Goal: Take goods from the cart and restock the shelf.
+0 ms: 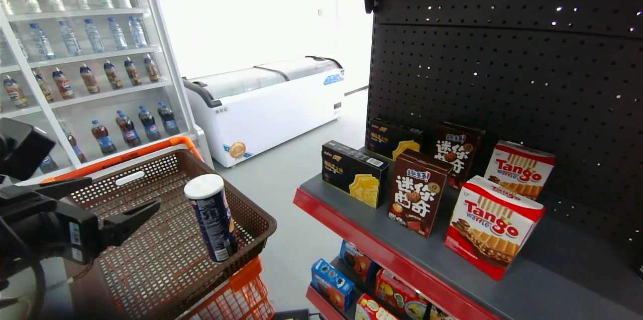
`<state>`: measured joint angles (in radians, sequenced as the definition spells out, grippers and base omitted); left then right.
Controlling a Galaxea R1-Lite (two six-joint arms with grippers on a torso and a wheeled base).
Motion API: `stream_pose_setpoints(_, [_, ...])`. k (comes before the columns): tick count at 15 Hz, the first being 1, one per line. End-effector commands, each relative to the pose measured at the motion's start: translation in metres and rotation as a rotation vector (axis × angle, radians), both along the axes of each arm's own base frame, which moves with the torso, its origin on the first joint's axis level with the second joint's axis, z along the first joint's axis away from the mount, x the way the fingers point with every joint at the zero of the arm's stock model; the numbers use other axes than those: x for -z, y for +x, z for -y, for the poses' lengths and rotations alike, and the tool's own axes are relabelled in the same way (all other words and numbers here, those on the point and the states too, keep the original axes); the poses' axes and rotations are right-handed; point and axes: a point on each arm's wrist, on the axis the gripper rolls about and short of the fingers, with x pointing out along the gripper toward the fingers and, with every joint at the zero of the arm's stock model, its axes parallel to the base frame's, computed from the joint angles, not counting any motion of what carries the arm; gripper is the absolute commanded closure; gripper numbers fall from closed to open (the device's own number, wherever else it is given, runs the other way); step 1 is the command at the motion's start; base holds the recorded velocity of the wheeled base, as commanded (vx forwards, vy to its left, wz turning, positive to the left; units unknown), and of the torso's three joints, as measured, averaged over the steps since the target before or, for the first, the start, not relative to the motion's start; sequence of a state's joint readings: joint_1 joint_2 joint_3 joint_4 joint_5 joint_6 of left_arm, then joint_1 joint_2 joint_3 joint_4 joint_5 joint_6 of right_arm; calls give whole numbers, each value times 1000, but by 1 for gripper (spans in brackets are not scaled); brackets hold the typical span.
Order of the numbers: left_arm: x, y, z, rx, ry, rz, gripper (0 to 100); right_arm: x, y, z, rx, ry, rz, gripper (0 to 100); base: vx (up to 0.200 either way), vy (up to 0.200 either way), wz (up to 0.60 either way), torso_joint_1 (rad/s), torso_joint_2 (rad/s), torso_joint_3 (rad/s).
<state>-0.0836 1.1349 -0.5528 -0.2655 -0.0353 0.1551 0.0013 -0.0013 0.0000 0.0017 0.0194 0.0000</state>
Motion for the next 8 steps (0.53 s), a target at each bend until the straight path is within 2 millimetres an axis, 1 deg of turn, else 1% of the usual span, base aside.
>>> stream_pose_setpoints(1, [30,23,2,1,10,-111,0,0,0,0,-1,0,-1,0,0,0,0,0,0,0])
stream_pose_setpoints(2, [34,28,2,-3,9,-108,0,0,0,0,1,0,-1,0,0,0,0,0,0,0])
stream_pose_setpoints(3, [43,43,3,-24,12,-89,0,0,0,0,1,0,-1,0,0,0,0,0,0,0])
stream_pose_setpoints(4, [46,50,3,-47,20,-82,0,0,0,0,-1,0,-1,0,0,0,0,0,0,0])
stream_pose_setpoints(6, [57,63,3,-63,26,-100,0,0,0,0,1,0,-1,0,0,0,0,0,0,0])
stream_pose_setpoints(8, [68,71,4,-87,13,-114,0,0,0,0,-1,0,-1,0,0,0,0,0,0,0])
